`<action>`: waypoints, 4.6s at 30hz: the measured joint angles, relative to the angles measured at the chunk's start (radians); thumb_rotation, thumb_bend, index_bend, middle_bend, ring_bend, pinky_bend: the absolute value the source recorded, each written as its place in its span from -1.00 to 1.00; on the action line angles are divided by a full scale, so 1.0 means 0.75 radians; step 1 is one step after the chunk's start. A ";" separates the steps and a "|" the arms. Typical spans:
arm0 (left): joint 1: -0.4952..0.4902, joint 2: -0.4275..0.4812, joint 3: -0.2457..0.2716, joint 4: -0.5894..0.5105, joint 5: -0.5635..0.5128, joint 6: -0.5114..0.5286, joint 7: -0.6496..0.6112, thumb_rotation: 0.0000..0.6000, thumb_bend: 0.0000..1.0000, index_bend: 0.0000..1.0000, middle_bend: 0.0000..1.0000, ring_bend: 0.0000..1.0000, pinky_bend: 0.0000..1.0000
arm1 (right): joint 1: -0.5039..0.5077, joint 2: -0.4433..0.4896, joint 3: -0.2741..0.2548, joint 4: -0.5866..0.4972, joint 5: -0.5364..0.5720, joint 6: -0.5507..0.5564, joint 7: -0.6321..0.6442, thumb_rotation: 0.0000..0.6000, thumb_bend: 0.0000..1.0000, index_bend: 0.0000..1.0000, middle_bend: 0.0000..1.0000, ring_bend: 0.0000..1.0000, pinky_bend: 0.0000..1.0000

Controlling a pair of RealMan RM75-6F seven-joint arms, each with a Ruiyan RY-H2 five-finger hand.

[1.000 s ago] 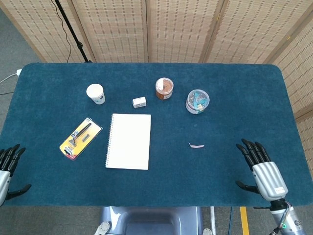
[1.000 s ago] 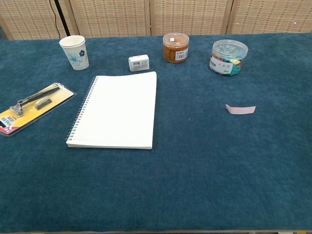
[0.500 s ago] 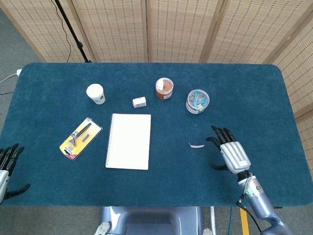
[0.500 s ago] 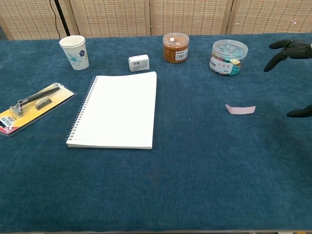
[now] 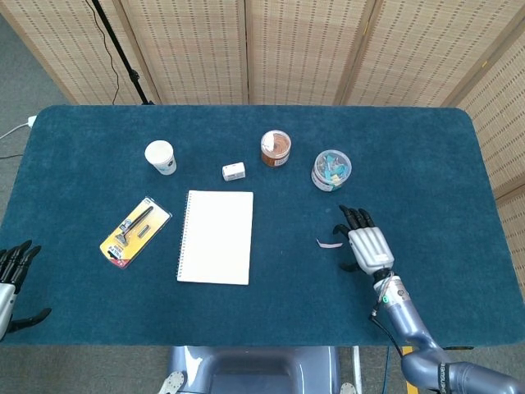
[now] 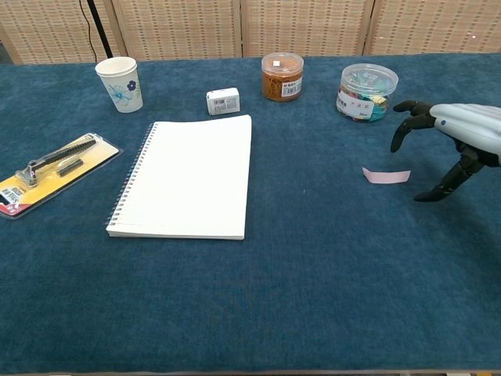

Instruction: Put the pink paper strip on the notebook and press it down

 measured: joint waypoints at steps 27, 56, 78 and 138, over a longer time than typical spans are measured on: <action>-0.007 0.007 0.004 -0.014 -0.015 -0.027 0.007 1.00 -1.00 -1.00 -1.00 -1.00 -1.00 | 0.073 -0.067 -0.004 0.139 0.066 -0.018 0.003 1.00 -0.20 -0.09 -1.00 -1.00 -1.00; -0.013 0.018 0.004 -0.022 -0.032 -0.050 -0.006 1.00 -1.00 -1.00 -1.00 -1.00 -1.00 | 0.103 -0.120 -0.037 0.200 0.070 -0.017 0.018 1.00 -0.18 0.03 -1.00 -1.00 -1.00; -0.015 0.015 0.002 -0.030 -0.047 -0.061 0.008 1.00 -1.00 -1.00 -1.00 -1.00 -1.00 | 0.112 -0.128 -0.050 0.227 0.064 -0.028 0.045 1.00 -0.06 0.16 -1.00 -1.00 -1.00; -0.041 0.050 -0.001 -0.034 -0.094 -0.135 -0.056 1.00 -1.00 -1.00 -1.00 -1.00 -1.00 | 0.588 -0.714 0.116 0.274 0.207 0.074 -0.912 1.00 0.23 0.19 -1.00 -1.00 -1.00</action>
